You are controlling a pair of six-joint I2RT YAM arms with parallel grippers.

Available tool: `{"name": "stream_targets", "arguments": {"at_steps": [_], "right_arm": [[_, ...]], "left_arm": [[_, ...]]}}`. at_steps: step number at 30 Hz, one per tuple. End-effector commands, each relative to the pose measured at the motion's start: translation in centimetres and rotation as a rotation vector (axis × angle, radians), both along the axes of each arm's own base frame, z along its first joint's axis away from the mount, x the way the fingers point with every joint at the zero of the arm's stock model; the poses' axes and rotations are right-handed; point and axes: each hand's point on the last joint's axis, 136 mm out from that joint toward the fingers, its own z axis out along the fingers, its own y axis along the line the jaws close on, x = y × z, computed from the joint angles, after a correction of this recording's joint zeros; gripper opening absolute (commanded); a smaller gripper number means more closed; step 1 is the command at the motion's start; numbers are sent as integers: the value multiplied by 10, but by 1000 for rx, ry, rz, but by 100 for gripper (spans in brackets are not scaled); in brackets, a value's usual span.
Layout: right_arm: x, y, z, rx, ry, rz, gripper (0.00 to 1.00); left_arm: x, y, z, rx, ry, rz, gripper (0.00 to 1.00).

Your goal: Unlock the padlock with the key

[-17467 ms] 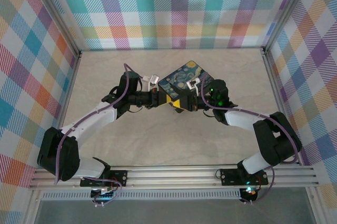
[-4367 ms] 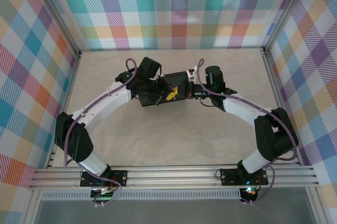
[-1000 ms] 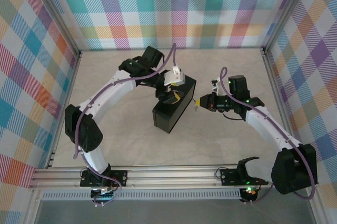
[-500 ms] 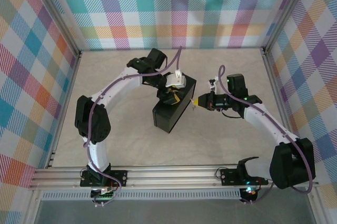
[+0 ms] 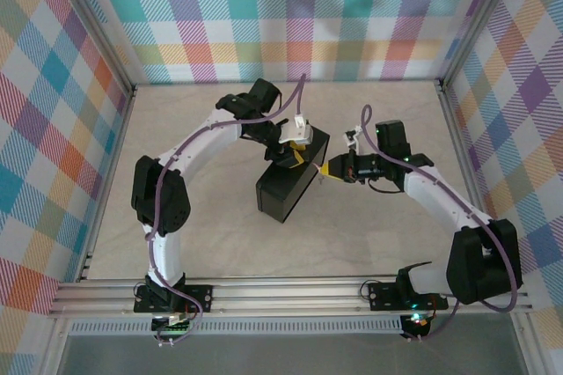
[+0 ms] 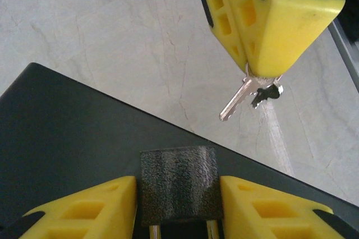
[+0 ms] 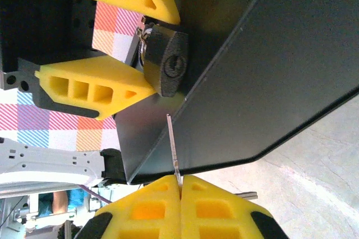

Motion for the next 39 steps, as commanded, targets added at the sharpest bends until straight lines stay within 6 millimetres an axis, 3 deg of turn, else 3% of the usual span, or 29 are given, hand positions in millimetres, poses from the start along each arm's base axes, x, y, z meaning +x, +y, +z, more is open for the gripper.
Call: {"name": "stream_targets", "arguments": {"at_steps": [1, 5, 10, 15, 27, 39], "right_arm": [[-1, 0, 11, 28, -17, 37, 4], [-6, -2, 9, 18, 12, 32, 4], [-9, -12, 2, -9, 39, 14, 3], [-9, -15, 0, -8, 33, -3, 3], [-12, -21, 6, -14, 19, -9, 2], [-17, -25, 10, -24, 14, -22, 2]], "left_arm": [[-11, -1, -18, 43, 63, -28, 41], [-13, 0, -26, 54, 72, -9, 50], [-20, -6, -30, 66, 51, -13, 50], [-13, -14, -32, 67, 18, 4, 50], [-4, -16, -1, 52, -58, 30, 59], [1, -21, -4, 36, -58, 49, 54]]}}
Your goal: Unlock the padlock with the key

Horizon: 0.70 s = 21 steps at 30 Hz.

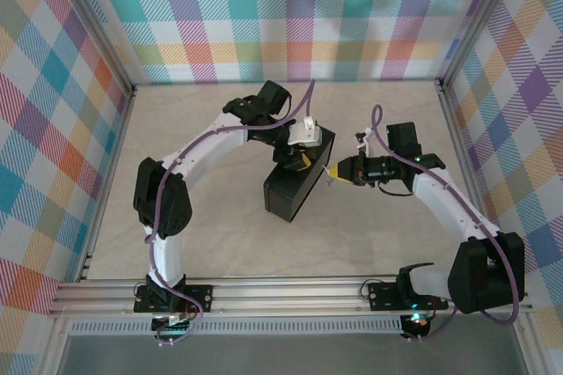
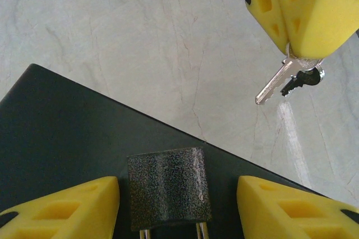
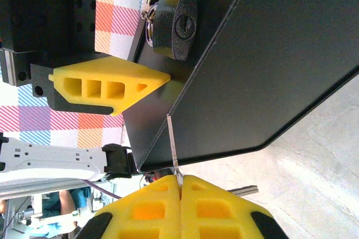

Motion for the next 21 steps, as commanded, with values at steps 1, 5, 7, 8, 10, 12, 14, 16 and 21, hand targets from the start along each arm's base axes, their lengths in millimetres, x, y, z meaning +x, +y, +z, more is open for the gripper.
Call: {"name": "stream_targets", "arguments": {"at_steps": [1, 5, 7, 8, 10, 12, 14, 16, 21], "right_arm": [[-3, -2, 5, -1, -16, 5, 2], [-3, -3, 6, 0, -23, -1, 3], [-3, -3, 7, 7, -24, 0, 3], [-2, -2, 6, 8, -18, 1, 3], [1, -3, 6, 19, 0, 6, 3], [3, -2, 9, 43, 16, 25, 3], [4, 1, 15, 55, 19, 50, 2], [5, 2, 20, 67, 15, 62, 2], [6, 4, 22, 84, 27, 64, 2]], "left_arm": [[0, -3, -6, 14, 0, 4, 52], [-3, -5, -6, 14, 21, -1, 45], [-6, -5, -8, 19, 30, -11, 40], [-7, -4, -9, 21, 33, -17, 38], [-12, -2, -11, 26, 37, -35, 33], [-15, 0, -11, 18, 39, -53, 30], [-17, 1, -6, -11, 48, -68, 27], [-19, 2, 1, -47, 59, -84, 26], [-29, 4, 12, -85, 62, -160, 25]]}}
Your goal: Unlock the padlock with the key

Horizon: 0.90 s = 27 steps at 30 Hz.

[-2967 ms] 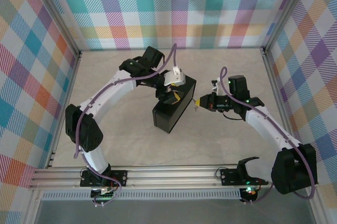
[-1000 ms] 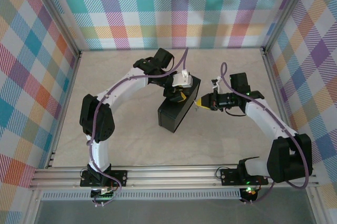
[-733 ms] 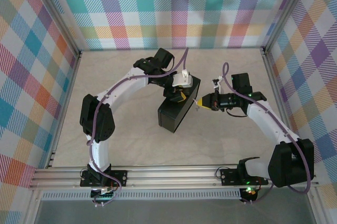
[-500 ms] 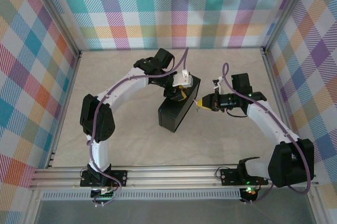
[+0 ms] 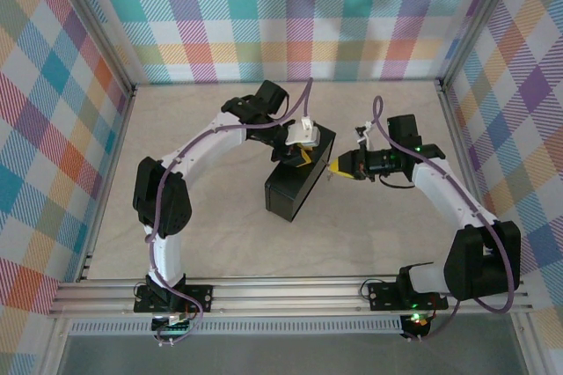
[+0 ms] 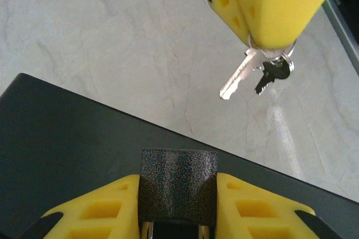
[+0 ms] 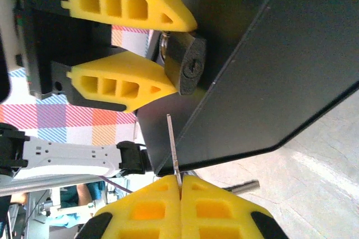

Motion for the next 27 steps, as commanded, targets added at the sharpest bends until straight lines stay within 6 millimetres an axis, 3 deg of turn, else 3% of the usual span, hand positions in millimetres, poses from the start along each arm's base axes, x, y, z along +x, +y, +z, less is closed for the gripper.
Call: {"name": "stream_targets", "arguments": {"at_steps": [1, 9, 27], "right_arm": [[-4, 3, 10, 52, 0, 35, 2], [-6, 6, 8, 97, 41, 43, 2], [-1, 21, 5, 147, 80, 96, 1]], "left_arm": [[-24, 3, 11, -48, 53, -105, 25], [-27, 13, 49, -195, 78, -138, 24], [-32, 15, 47, -213, 83, -159, 24]]}}
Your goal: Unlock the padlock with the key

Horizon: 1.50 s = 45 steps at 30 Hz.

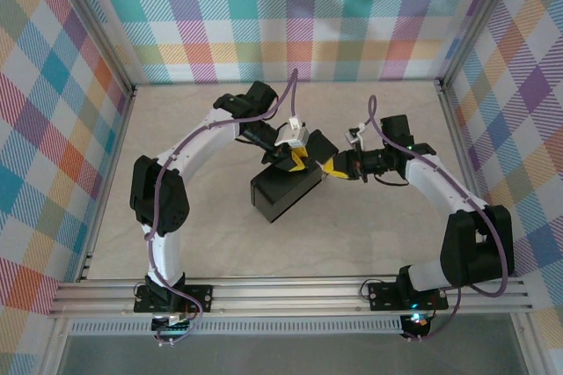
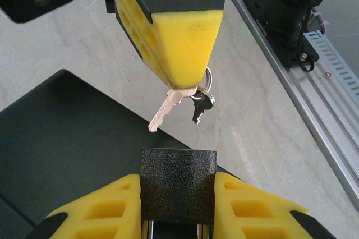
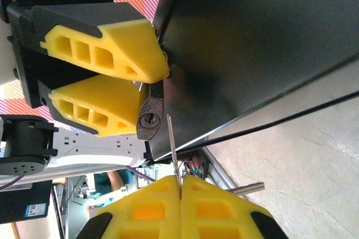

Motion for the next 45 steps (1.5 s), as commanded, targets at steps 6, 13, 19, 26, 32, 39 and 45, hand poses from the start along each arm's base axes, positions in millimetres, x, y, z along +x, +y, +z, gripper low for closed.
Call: {"name": "stream_targets", "arguments": {"at_steps": [6, 13, 19, 26, 32, 39, 45], "right_arm": [[-12, 8, 21, 94, -37, 75, 1], [-13, 13, 18, 75, -18, 95, 1], [-14, 16, 11, 59, 2, 105, 1], [-14, 15, 5, 44, 10, 101, 1], [-11, 14, 3, 32, 11, 90, 0], [-8, 15, 1, 24, 17, 89, 0], [-8, 16, 6, 38, 7, 97, 0]], "left_arm": [[-11, 0, 36, -117, -68, -45, 24], [-12, 1, 36, -123, -80, -45, 24], [-12, 0, 36, -124, -84, -45, 24], [-11, 0, 35, -126, -80, -44, 24], [-13, 1, 34, -127, -72, -49, 24], [-15, 1, 33, -132, -71, -51, 24], [-16, 1, 35, -137, -78, -57, 24]]}}
